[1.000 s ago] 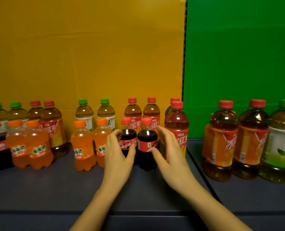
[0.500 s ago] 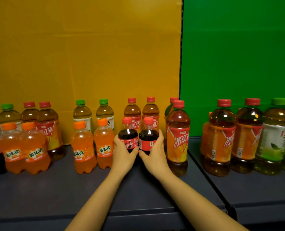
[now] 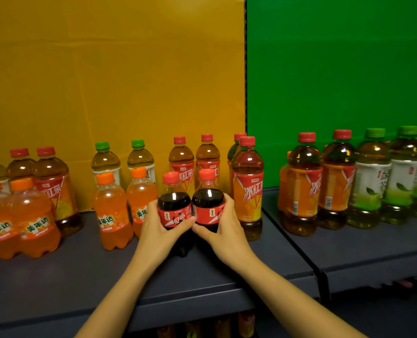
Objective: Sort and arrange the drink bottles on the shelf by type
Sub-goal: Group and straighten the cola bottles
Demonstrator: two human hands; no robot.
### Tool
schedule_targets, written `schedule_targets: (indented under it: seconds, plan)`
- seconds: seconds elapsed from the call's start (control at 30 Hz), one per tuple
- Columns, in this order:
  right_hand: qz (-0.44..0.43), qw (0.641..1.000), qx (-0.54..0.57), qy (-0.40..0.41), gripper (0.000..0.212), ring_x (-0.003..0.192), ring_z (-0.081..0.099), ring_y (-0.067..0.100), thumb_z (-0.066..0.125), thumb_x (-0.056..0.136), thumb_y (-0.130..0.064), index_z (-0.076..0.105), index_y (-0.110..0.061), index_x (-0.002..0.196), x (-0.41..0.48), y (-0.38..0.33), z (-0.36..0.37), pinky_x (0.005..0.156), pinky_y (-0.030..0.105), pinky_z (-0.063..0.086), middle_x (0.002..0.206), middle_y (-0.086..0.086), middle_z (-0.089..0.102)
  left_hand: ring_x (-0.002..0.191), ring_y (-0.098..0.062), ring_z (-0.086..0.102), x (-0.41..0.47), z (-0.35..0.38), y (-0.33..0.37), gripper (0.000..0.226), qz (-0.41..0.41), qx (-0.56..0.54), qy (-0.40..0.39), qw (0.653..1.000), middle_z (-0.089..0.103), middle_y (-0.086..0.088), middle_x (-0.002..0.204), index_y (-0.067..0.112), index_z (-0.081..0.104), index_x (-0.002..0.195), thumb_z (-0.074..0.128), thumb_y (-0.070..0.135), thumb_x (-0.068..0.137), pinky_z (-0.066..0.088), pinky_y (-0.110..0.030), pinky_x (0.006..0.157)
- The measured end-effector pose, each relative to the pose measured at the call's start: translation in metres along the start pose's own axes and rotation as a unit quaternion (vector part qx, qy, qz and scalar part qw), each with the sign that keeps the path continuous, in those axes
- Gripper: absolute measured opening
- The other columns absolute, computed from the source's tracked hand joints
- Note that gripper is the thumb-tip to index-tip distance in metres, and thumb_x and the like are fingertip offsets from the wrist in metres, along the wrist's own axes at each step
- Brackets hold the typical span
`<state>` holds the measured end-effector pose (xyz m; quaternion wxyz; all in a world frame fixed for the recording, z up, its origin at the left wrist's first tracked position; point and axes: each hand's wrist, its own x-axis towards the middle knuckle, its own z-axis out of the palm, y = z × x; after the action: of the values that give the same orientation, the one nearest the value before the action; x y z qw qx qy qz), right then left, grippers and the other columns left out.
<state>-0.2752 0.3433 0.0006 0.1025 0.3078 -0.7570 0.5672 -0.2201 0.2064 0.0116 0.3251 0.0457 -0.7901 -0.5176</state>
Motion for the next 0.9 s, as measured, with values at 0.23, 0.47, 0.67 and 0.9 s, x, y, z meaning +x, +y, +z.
schedule_targets:
  seconds: [0.23,0.47,0.67,0.9]
  plan:
    - [0.005,0.999,0.049,0.006,0.081,0.123,0.044,0.004,0.072,0.071,-0.046,0.024,-0.035,0.134,-0.033,-0.008,-0.048,0.103,0.031,0.04,0.133,-0.014,0.043,0.093,-0.008,0.064,-0.021,0.021,0.031,0.044,-0.009,-0.099,-0.036,0.994,0.064,0.006,0.101,0.031,0.049,0.102,0.076,0.023,0.067,0.051,-0.029,0.08]
    - [0.02,0.996,0.076,0.032,0.072,0.108,0.056,-0.002,0.075,0.066,-0.047,0.036,-0.037,0.126,-0.06,-0.005,-0.136,0.095,0.028,0.048,0.12,-0.016,0.056,0.083,-0.006,0.068,-0.041,0.082,0.078,0.049,0.015,-0.158,-0.056,0.986,0.07,0.005,0.09,0.031,0.057,0.1,0.083,0.025,0.059,0.051,-0.025,0.073]
    - [0.036,0.996,0.064,0.056,0.065,0.108,0.055,-0.004,0.076,0.07,-0.04,0.04,-0.037,0.124,-0.091,0.012,-0.233,0.09,0.02,0.048,0.121,-0.014,0.056,0.084,-0.007,0.068,-0.069,0.162,0.121,0.054,0.024,-0.192,-0.075,0.978,0.07,0.008,0.09,0.033,0.055,0.102,0.085,0.033,0.056,0.052,-0.024,0.069]
    - [0.06,0.993,0.052,0.086,0.065,0.101,0.059,-0.003,0.076,0.066,-0.041,0.043,-0.033,0.121,-0.123,0.043,-0.331,0.08,0.014,0.05,0.116,-0.011,0.058,0.083,-0.004,0.066,-0.107,0.259,0.149,0.053,0.013,-0.187,-0.076,0.979,0.067,0.005,0.093,0.029,0.053,0.103,0.076,0.038,0.056,0.048,-0.022,0.071]
